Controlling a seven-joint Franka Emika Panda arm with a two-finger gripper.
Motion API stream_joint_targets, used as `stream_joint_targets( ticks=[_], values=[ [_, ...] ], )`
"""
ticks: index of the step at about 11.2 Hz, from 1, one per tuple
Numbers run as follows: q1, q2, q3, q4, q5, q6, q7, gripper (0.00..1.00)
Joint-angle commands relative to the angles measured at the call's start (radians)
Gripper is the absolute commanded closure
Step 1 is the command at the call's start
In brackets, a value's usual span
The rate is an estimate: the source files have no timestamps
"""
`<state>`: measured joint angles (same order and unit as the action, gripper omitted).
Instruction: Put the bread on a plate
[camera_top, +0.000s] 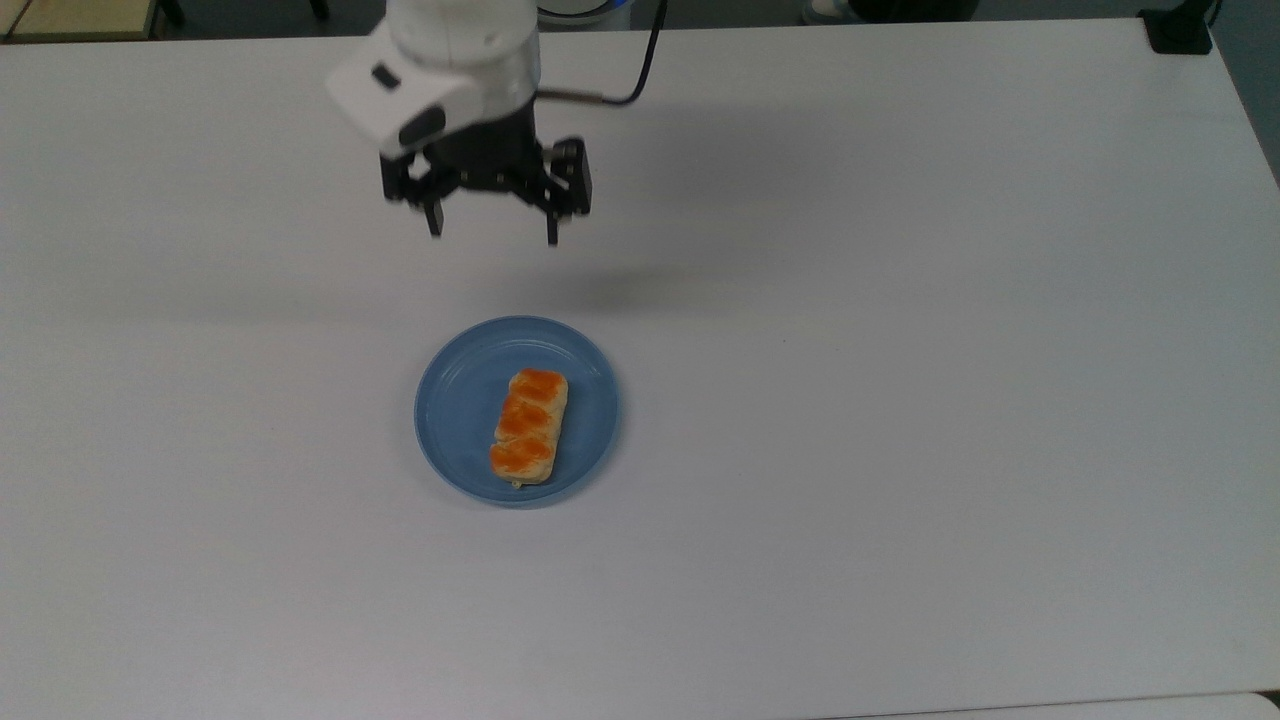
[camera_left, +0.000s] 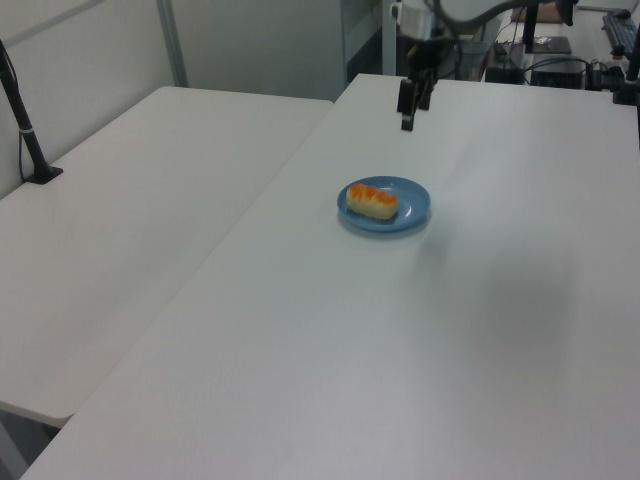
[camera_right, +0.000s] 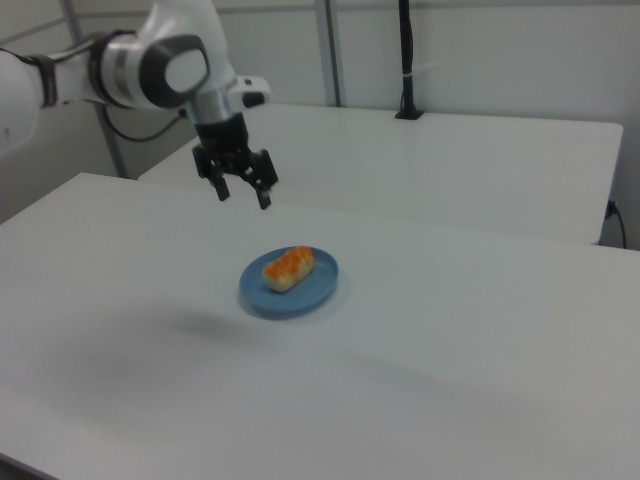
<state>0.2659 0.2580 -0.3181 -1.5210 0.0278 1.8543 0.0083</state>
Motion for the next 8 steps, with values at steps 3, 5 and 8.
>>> stream_joint_targets(
  ticks=[3, 5, 8],
  values=[
    [-0.152, -0.193, 0.244, -0.036, -0.092, -0.242, 0.07, 0.0],
    [-0.206, -0.239, 0.298, -0.034, -0.08, -0.296, 0.05, 0.0],
    [-0.208, -0.236, 0.285, -0.021, -0.001, -0.293, 0.05, 0.0]
  ],
)
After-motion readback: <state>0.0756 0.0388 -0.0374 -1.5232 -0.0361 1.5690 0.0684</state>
